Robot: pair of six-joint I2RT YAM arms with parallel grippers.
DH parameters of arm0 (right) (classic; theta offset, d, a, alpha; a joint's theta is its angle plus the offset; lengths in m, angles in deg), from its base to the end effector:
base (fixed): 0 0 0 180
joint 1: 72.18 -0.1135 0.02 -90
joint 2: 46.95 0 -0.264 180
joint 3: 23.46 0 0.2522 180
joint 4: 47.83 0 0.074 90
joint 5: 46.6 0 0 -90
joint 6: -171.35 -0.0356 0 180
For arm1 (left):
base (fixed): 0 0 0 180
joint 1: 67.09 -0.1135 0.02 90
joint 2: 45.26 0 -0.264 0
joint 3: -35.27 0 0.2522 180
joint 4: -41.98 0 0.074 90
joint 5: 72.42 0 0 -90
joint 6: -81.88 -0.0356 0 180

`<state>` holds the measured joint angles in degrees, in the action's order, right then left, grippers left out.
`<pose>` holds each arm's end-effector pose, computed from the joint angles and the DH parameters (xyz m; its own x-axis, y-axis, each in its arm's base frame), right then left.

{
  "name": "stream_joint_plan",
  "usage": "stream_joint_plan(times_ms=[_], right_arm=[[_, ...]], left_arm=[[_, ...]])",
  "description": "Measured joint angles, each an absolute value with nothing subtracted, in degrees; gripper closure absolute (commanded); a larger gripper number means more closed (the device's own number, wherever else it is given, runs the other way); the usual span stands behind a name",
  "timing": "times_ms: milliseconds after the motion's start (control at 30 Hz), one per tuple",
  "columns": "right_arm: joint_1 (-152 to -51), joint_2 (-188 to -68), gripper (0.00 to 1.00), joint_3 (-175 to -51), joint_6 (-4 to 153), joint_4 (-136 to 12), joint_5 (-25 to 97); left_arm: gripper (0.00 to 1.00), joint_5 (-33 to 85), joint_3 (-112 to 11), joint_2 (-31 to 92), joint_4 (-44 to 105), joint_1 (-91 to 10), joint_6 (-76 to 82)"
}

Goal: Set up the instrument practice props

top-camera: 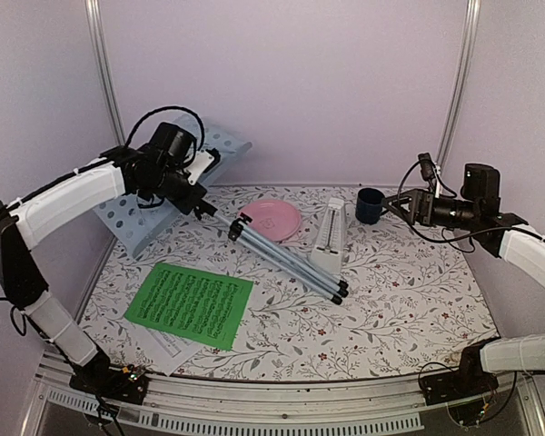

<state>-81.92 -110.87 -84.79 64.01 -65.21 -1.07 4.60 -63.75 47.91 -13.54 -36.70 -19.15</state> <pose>0.2415 0.0668 0.3053 -0.5507 0.1213 -0.8259 -0.6344 0.5823 0.5085 0.3110 -0.1731 0.3199 -0.5751 0.5534 -0.6025 0.4866 0.8234 0.2919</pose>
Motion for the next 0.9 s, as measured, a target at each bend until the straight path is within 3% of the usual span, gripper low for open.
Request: stream_joint_plan(times_ms=[533, 900], right_arm=[[-81.92, -104.88, 0.01, -84.15, 61.74, -63.17, -1.64], [-85.5, -99.61, 0.0, -81.18, 59.57, -57.38, 1.38]], left_arm=[[1.0, -9.45, -61.52, 28.89, -0.42, -15.56, -49.92], [1.0, -16.47, -59.22, 29.5, 15.09, -2.78, -75.67]])
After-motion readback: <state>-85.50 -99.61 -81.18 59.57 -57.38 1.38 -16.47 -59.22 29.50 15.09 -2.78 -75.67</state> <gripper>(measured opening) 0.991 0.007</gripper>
